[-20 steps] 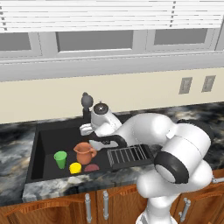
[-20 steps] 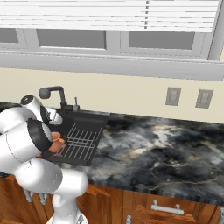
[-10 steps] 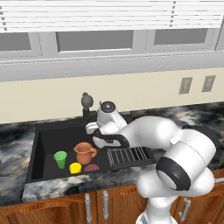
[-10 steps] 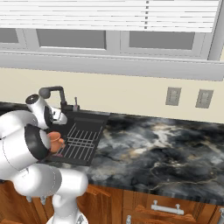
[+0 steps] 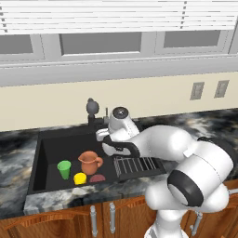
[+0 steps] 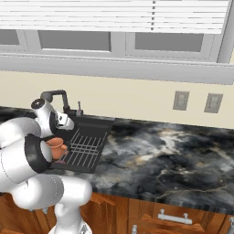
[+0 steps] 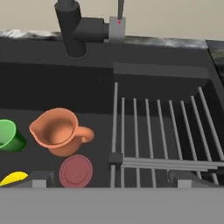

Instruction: Pick the cup and cup and place them in the sink. Then turn on the water.

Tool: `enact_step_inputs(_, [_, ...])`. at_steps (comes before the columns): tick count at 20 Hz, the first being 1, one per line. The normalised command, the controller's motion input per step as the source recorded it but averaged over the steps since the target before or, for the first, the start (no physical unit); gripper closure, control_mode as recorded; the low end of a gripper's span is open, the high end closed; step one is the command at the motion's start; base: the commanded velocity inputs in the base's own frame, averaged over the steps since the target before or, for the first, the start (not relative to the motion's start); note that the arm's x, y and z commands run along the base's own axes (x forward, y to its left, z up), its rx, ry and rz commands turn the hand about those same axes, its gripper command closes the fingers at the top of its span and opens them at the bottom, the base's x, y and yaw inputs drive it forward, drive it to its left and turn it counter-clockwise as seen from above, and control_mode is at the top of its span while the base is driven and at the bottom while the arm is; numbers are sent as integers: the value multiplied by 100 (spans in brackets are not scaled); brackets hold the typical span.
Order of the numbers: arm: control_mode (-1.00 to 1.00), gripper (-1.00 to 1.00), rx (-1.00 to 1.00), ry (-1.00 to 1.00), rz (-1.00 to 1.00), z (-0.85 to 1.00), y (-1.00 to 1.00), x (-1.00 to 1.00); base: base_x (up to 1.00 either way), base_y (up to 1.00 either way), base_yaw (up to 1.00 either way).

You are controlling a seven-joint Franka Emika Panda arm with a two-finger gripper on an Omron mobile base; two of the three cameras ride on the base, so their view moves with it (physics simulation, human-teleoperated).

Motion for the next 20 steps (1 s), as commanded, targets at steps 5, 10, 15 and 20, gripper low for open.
enact_step_inputs(5, [-100,-100,0,-3,0,2,-11,0,0,0,0])
enact_step_inputs(10, [-100,-100,0,-7,0,0,-14,0,0,0,0])
enact_step_inputs(15, [-100,-100,0,-8,0,6,-18,6,0,0,0])
enact_step_inputs(20, [-100,-100,0,-20,0,8,-25,5,0,0,0])
